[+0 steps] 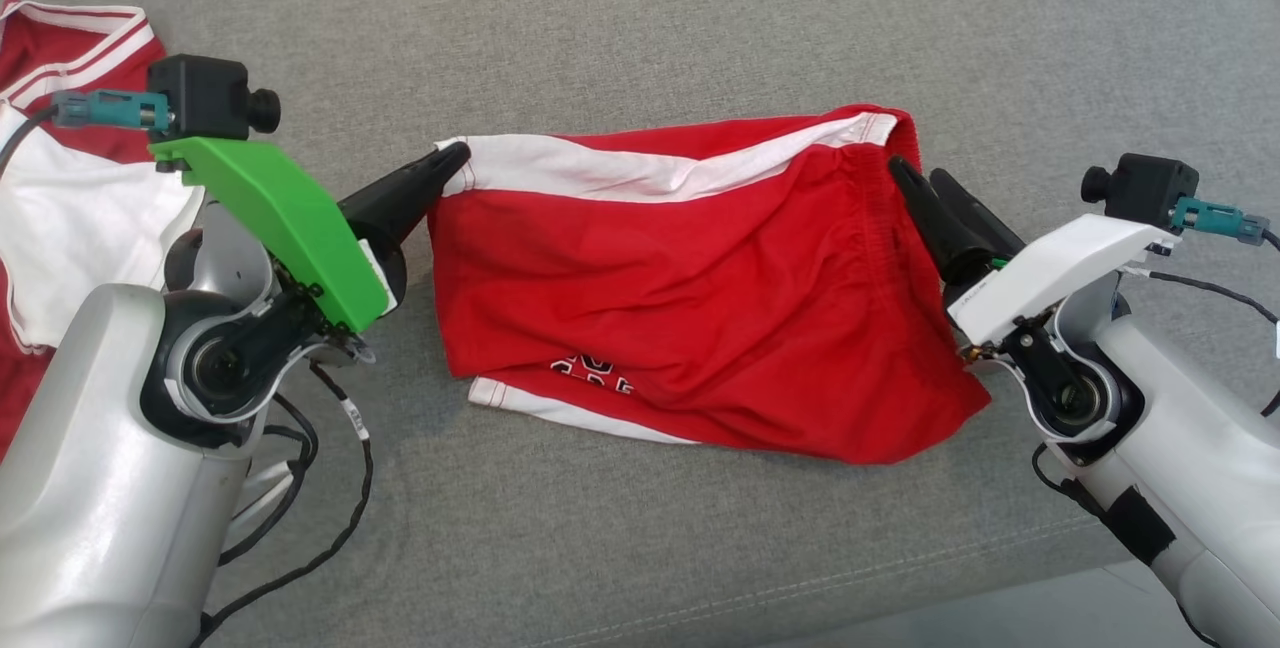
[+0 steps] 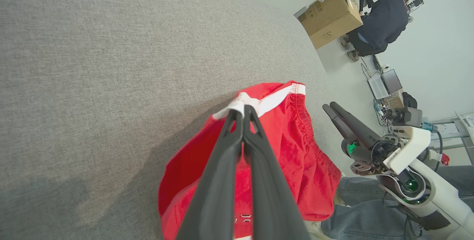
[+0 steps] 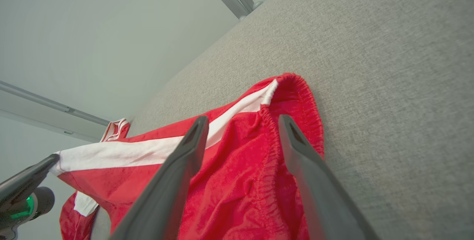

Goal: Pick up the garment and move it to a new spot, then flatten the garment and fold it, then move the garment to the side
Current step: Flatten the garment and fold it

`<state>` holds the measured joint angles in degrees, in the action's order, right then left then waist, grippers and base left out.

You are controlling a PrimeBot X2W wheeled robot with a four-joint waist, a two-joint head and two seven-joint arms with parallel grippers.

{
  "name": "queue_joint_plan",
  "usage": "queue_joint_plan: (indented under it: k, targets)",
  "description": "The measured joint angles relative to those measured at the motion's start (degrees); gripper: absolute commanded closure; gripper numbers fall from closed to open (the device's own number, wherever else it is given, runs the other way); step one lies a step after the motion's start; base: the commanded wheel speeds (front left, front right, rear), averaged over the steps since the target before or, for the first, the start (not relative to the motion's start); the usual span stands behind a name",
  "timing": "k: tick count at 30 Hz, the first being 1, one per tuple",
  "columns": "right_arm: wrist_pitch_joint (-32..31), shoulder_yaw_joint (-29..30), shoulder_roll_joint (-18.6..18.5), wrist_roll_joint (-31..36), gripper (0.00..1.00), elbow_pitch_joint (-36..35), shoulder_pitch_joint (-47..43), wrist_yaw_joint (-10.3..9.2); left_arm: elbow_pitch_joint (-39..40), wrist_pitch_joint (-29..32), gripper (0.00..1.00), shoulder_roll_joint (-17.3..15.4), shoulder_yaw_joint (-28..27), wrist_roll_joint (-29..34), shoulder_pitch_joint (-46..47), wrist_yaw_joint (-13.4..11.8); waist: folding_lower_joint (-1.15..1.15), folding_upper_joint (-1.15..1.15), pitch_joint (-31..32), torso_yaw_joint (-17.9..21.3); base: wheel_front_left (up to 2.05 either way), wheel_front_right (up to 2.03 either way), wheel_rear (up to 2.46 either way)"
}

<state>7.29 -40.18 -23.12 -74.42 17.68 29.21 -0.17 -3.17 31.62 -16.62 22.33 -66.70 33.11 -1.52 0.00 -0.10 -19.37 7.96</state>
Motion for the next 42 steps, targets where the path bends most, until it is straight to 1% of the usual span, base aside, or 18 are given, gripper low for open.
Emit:
queue_joint_plan:
  k: [1, 2, 4, 6, 8, 9, 11, 13, 17, 19, 20, 21, 23, 27, 30, 36, 39, 42]
  targets:
    - [0.56, -0.36, 0.63, 0.63, 0.04, 1.67, 0.52, -0.68, -0.01, 0.0, 1.0, 0.33, 0.14, 0.0, 0.16, 0.05, 0.0, 0.0, -0.24, -0.28, 0.0, 0.0, 0.0]
    - [0.91, -0.35, 1.02, 0.88, 0.09, 2.59, 0.98, -1.02, -0.02, 0.0, 1.0, 0.59, 0.3, 0.0, 0.24, 0.09, 0.0, 0.0, -0.36, -0.45, 0.0, 0.0, 0.0]
    - [1.57, -0.22, 1.78, 1.05, 0.14, 3.72, 1.93, -1.42, -0.02, 0.0, 1.0, 1.04, 0.52, 0.0, 0.51, 0.26, 0.0, 0.0, -0.58, -0.81, 0.0, 0.0, 0.0]
    - [2.12, 0.08, 2.55, 1.04, 0.26, 4.76, 2.91, -1.53, -0.07, 0.0, 1.0, 1.07, 0.58, 0.08, 0.93, 0.54, 0.0, 0.0, -0.83, -1.16, 0.0, 0.0, 0.0]
    - [2.32, 0.23, 3.41, 1.04, 0.35, 5.56, 3.7, -1.52, -0.08, 0.0, 1.0, 1.04, 0.56, 0.21, 1.1, 0.58, 0.0, 0.0, -1.06, -1.46, 0.0, 0.0, 0.0]
    - [2.35, 0.23, 3.69, 1.04, 0.36, 5.99, 3.99, -1.52, -0.1, 0.0, 1.0, 1.05, 0.6, 0.27, 1.15, 0.59, 0.0, 0.0, -1.16, -1.61, 0.0, 0.0, 0.0]
    - [2.56, 0.31, 3.8, 1.04, 0.3, 7.13, 4.58, -1.52, -0.14, 0.0, 1.0, 1.07, 0.7, 0.32, 1.27, 0.77, 0.0, 0.0, -1.34, -1.9, 0.0, 0.0, 0.0]
    - [2.85, 0.36, 3.75, 1.09, 0.3, 8.45, 4.95, -1.52, -0.15, 0.0, 1.0, 1.08, 0.7, 0.32, 1.32, 1.02, 0.0, 0.0, -1.56, -2.15, 0.0, 0.0, 0.0]
    - [2.94, 0.33, 4.23, 1.33, 0.38, 10.48, 5.91, -1.42, -0.3, -0.18, 1.0, 1.04, 0.63, 0.33, 1.42, 1.07, 0.0, 0.0, -1.93, -2.43, 0.0, 0.0, 0.0]
    - [3.03, 0.29, 4.87, 1.35, 0.41, 11.26, 6.16, -1.35, -0.33, -0.18, 1.0, 1.03, 0.63, 0.33, 1.53, 1.09, 0.0, 0.0, -2.0, -2.45, 0.0, 0.0, 0.0]
    - [3.03, 0.22, 5.1, 1.37, 0.4, 11.69, 6.27, -1.34, -0.33, -0.18, 1.0, 1.03, 0.63, 0.33, 1.56, 1.1, 0.0, 0.0, -2.04, -2.46, 0.0, 0.0, 0.0]
    - [3.04, 0.16, 5.21, 1.37, 0.45, 12.24, 6.47, -1.24, -0.33, -0.18, 1.0, 1.03, 0.63, 0.33, 1.59, 1.1, 0.0, 0.0, -2.08, -2.47, 0.0, 0.0, 0.0]
    - [3.11, 0.18, 5.24, 1.37, 0.5, 13.06, 6.86, -0.86, -0.33, -0.18, 1.0, 1.04, 0.65, 0.33, 1.63, 1.23, 0.0, 0.0, -2.16, -2.5, 0.0, 0.0, 0.0]
    - [3.44, 0.16, 5.6, 1.38, 0.5, 14.61, 7.15, -0.35, -0.33, -0.18, 1.0, 1.04, 0.67, 0.34, 2.01, 1.3, 0.0, 0.0, -2.35, -2.59, 0.0, 0.0, 0.0]
    - [3.54, 0.11, 5.84, 1.41, 0.53, 15.74, 7.82, 0.16, -0.27, -0.18, 1.0, 1.04, 0.67, 0.34, 2.23, 1.32, 0.0, 0.0, -2.53, -2.67, 0.0, 0.0, 0.0]
    - [3.78, 0.04, 6.8, 1.58, 0.55, 17.71, 8.54, 1.09, -0.27, -0.18, 1.0, 1.04, 0.68, 0.41, 2.24, 1.34, 0.0, 0.0, -2.91, -2.91, 0.0, 0.0, 0.0]
    - [3.79, -0.15, 7.06, 1.66, 0.62, 18.85, 9.31, 1.68, -0.25, -0.18, 1.0, 1.04, 0.77, 0.41, 2.25, 1.54, 0.0, 0.0, -3.14, -3.05, 0.0, 0.0, 0.0]
    - [3.8, -0.21, 7.14, 1.74, 0.64, 19.54, 9.48, 2.12, -0.24, -0.18, 1.0, 1.05, 0.81, 0.41, 2.25, 1.58, 0.0, 0.0, -3.22, -3.1, 0.0, 0.0, 0.0]
